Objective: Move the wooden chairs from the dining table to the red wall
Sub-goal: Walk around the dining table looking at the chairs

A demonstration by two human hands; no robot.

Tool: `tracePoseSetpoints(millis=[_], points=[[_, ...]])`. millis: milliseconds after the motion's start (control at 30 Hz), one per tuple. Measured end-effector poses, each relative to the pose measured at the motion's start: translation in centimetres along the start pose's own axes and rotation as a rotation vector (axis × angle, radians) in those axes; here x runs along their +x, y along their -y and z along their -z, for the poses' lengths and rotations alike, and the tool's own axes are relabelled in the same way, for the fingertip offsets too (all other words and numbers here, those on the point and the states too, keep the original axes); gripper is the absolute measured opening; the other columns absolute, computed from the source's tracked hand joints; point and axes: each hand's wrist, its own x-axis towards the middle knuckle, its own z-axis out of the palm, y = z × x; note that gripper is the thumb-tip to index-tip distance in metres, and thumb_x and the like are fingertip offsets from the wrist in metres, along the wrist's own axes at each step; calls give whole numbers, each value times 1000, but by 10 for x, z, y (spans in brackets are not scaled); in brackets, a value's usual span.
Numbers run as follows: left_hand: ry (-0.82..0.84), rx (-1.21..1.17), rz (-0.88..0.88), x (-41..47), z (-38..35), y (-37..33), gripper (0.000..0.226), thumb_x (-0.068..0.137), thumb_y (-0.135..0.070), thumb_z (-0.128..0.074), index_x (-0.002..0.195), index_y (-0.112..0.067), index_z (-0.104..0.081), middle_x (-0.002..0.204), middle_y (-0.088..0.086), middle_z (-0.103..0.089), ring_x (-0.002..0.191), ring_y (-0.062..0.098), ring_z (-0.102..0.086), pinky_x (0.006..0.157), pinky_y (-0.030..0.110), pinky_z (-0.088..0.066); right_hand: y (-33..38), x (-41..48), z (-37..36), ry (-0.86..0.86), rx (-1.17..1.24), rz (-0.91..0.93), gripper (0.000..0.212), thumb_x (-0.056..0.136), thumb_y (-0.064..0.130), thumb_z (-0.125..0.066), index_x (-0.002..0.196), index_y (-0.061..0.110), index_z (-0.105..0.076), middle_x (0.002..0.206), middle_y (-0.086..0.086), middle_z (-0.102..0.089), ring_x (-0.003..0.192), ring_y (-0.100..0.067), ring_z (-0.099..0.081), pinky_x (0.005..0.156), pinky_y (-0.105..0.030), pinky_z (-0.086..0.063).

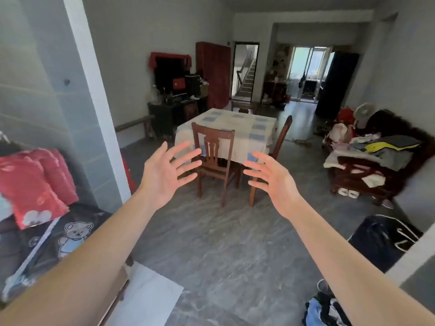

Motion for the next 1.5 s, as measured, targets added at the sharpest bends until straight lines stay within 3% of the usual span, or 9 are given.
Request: tracePoseSetpoints(millis=[233,467,633,767,900,1100,1233,1500], points=[[-127,-3,-37,106,96,3,54,104,-56,-35,140,-24,-59,137,5,-69,124,29,-67,97,48,-48,-53,151,-81,135,-76,-88,31,110,32,-39,134,27,-58,126,-4,-74,108,-22,-74,83,-34,-60],[-159,83,-39,245,150,-12,52,105,-54,-34,140,-24,-60,136,4,-70,122,31,-68,91,44,-50,-82,312,-137,142,-52,-115,41,110,39,-35,141,25,-57,126,-2,-74,107,-24,-74,78,-32,-60],[-173,105,-44,327,190,-12,53,104,-55,-34,140,-26,-59,137,2,-69,122,31,-67,91,43,-50,-103,411,-157,173,-50,-136,38,109,46,-33,134,34,-58,125,0,-75,109,-21,-74,87,-34,-60],[-204,104,-39,399,233,-6,54,102,-59,-37,139,-29,-62,138,2,-68,121,30,-68,91,43,-49,-138,497,-176,219,-35,-175,40,110,44,-32,137,30,-57,124,-1,-75,111,-21,-73,92,-36,-58],[-253,101,-54,484,276,-3,53,100,-60,-40,135,-30,-65,139,3,-68,122,31,-68,92,46,-49,-175,598,-192,275,-23,-155,36,110,42,-35,132,31,-60,120,2,-77,108,-19,-74,90,-37,-59],[-342,100,-89,637,317,-42,54,102,-57,-37,138,-26,-63,138,5,-69,121,31,-68,92,45,-48,-189,777,-227,347,42,-144,35,108,40,-45,132,24,-65,119,1,-77,110,-24,-73,77,-27,-58],[-391,115,-108,727,349,-72,55,102,-58,-35,139,-26,-61,138,5,-68,122,30,-68,91,44,-49,-195,885,-264,425,43,-72,37,110,39,-34,130,28,-64,121,1,-76,109,-21,-73,78,-25,-58],[-479,89,-109,887,469,-73,52,107,-52,-31,139,-23,-60,134,5,-71,115,28,-71,90,41,-51,-262,1069,-340,517,27,-67,41,99,48,-39,129,31,-63,120,2,-77,106,-21,-75,80,-31,-61]])
